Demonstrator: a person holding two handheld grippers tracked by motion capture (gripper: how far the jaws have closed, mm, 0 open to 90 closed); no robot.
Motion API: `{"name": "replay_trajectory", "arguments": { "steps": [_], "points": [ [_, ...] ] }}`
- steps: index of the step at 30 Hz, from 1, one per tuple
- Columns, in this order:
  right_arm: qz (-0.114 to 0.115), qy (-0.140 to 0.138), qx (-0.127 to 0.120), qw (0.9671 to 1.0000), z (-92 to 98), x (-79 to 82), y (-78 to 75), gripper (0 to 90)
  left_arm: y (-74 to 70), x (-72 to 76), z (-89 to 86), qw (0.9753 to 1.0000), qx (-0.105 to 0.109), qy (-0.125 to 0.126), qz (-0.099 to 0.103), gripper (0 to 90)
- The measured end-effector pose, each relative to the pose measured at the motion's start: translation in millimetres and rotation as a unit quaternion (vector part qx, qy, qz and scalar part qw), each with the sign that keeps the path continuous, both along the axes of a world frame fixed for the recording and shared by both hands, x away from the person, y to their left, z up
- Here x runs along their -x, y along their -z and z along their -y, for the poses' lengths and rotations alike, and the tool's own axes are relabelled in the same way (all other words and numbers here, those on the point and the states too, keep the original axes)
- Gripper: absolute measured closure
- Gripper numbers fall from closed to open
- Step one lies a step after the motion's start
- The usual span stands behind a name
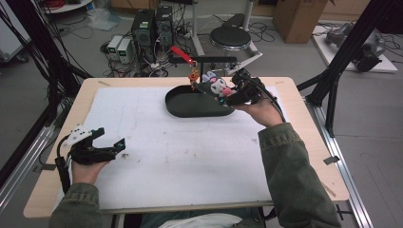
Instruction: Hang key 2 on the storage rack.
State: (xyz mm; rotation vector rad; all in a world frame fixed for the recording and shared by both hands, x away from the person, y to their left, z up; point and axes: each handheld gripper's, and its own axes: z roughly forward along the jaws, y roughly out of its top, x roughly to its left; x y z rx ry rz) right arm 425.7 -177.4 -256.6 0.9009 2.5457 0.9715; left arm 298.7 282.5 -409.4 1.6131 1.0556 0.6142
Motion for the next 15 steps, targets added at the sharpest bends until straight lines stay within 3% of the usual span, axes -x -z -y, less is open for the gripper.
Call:
{"name": "replay_trajectory", "arguments": {
  "steps": [6,12,15],
  "points": [
    [-0.002,0.008,-0.007,0.9999,3.0,-10.2,-10.1,49.0,0.1,-0.2,0.2,1.0000,0.000,0.000,0.000,3.2],
    [-0.012,0.034,-0.017,0.9992,7.7,-23.7,-12.9,49.0,0.1,-0.3,0.3,1.0000,0.000,0.002,0.000,3.1],
    [-0.007,0.045,-0.023,0.9987,10.2,-31.7,-13.2,48.9,0.1,-0.2,0.4,1.0000,0.000,0.001,0.000,3.2]
  ]
}}
